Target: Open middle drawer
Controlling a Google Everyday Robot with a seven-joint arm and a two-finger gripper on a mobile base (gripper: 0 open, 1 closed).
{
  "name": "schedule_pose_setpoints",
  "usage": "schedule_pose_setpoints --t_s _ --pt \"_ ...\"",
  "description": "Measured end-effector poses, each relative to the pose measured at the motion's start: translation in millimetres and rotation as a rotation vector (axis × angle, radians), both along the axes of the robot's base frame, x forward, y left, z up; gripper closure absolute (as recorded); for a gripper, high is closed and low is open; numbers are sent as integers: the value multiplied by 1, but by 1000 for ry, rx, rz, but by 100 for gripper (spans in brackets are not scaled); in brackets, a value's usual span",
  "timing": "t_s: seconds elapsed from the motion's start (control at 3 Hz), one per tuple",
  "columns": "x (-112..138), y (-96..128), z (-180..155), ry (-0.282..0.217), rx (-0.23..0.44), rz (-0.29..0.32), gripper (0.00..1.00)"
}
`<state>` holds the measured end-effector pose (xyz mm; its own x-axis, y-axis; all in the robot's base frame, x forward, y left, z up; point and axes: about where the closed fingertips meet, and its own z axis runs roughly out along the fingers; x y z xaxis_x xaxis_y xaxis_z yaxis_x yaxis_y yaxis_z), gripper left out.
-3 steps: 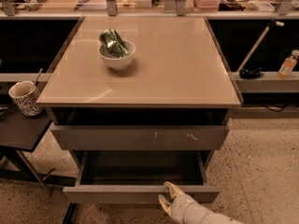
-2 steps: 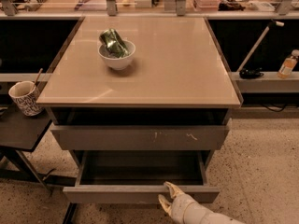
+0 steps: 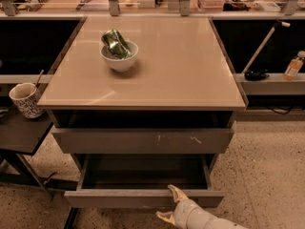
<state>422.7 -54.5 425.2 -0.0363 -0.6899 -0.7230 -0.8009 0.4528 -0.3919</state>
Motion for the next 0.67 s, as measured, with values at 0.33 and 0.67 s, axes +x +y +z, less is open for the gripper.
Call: schedule_pose_setpoints --t_s 0.33,0.67 --pt "0 0 0 0 0 0 0" --pt "0 0 0 0 0 0 0"
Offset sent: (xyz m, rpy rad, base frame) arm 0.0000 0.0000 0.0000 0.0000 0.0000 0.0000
